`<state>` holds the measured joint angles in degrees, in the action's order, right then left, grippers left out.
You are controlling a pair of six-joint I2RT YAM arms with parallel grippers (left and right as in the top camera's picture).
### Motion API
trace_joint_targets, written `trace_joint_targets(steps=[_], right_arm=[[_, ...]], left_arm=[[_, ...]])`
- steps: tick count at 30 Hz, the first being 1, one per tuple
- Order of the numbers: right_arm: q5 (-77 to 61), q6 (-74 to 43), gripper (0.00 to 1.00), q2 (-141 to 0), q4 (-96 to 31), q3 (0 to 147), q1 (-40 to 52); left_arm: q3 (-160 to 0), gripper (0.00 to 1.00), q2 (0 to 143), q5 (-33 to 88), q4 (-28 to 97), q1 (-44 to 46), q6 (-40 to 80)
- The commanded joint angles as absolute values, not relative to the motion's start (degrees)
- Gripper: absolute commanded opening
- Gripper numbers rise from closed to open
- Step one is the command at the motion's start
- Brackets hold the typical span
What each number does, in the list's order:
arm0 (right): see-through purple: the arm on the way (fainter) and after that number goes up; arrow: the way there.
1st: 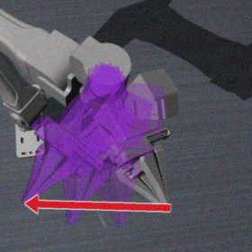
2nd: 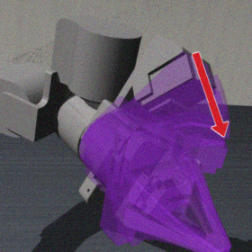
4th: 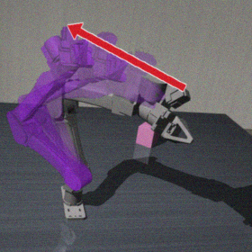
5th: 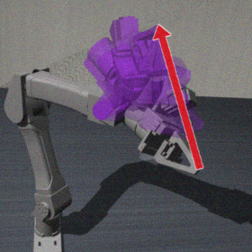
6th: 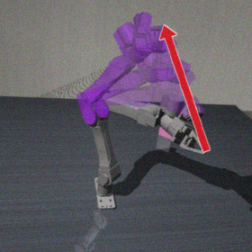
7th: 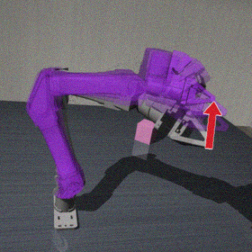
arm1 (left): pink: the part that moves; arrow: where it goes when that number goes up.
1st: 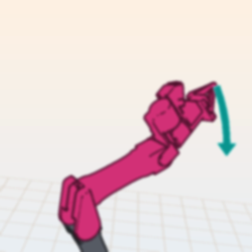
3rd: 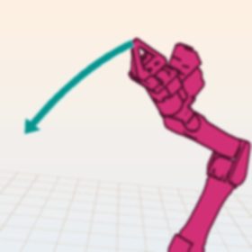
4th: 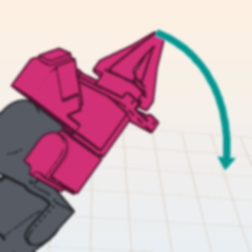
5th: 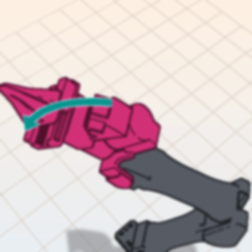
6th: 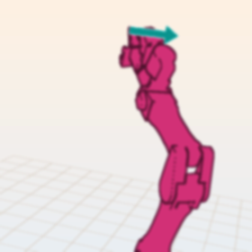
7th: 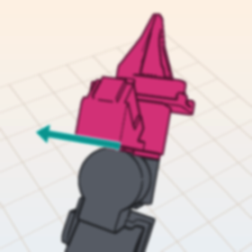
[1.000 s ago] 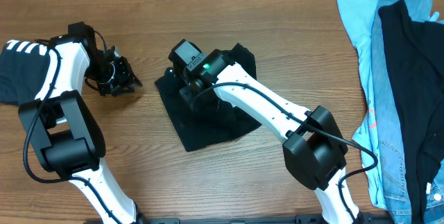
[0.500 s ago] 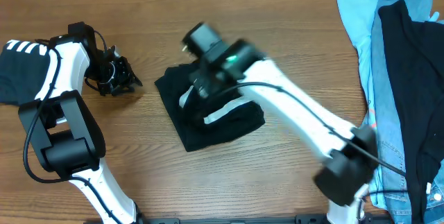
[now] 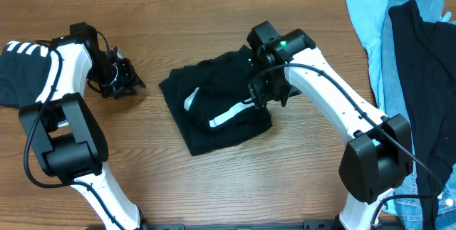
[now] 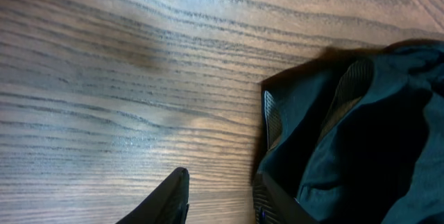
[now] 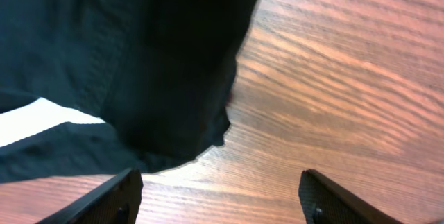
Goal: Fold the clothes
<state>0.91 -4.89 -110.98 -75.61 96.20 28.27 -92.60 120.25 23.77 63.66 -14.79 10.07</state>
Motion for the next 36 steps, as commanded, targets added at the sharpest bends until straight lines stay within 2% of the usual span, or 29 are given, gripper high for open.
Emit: trace_joint_targets(steps=[1,7,9,10,11,12,13,16,21,26,31,33,35,36], right_arm=[[-1.19,-4.08,0.77,-110.61,-72.03,95.94,29.12],[-1.19,-4.51,0.76,-110.61,-67.64,90.56,29.47],[-1.17,-4.56,0.71,-110.61,-64.77,89.45,29.52],[-1.17,-4.58,0.61,-110.61,-63.09,89.45,29.52],[-1.17,-4.78,0.43,-110.61,-61.47,89.45,29.52],[-1.19,-4.82,0.11,-110.61,-60.49,89.45,29.52],[-1.21,-4.78,0.04,-110.61,-59.79,89.47,29.52],[-1.21,-4.27,0.04,-109.54,-60.14,91.64,30.92],[-4.8,-1.63,0.04,-106.34,-59.37,101.43,39.18],[-5.04,-1.67,0.04,-106.52,-56.64,101.23,46.74],[-8.45,-1.69,0.07,-109.03,-55.16,99.35,46.98],[-9.3,-1.69,0.13,-112.2,-52.12,98.61,47.18],[-9.32,-1.69,0.35,-115.96,-48.31,98.61,47.29],[-9.32,-1.69,0.4,-117.62,-47.16,98.61,47.29]], left_arm=[[-93.6,0.34,120.97,23.35,63.4,-15.4,8.99],[-93.6,0.35,120.97,23.35,63.4,-15.42,8.97],[-93.6,0.36,120.97,23.35,63.37,-15.4,8.97],[-93.6,0.36,120.97,23.35,63.37,-15.4,8.97],[-93.6,0.36,120.97,23.35,63.4,-15.38,8.97],[-93.6,0.36,120.97,23.38,63.42,-15.35,8.99],[-93.6,0.35,120.97,23.38,63.42,-15.35,8.99],[-93.6,0.36,120.97,23.35,63.37,-15.35,8.97],[-93.6,0.35,120.97,23.35,63.42,-15.35,8.97],[-93.6,0.35,120.97,23.38,63.44,-15.35,8.97],[-93.6,0.35,120.97,23.38,63.9,-15.35,8.97],[-93.6,0.36,120.97,23.38,64.1,-15.35,8.99],[-93.6,0.36,120.97,23.38,64.51,-15.35,8.97],[-93.6,0.36,120.97,23.38,64.53,-15.35,8.97]])
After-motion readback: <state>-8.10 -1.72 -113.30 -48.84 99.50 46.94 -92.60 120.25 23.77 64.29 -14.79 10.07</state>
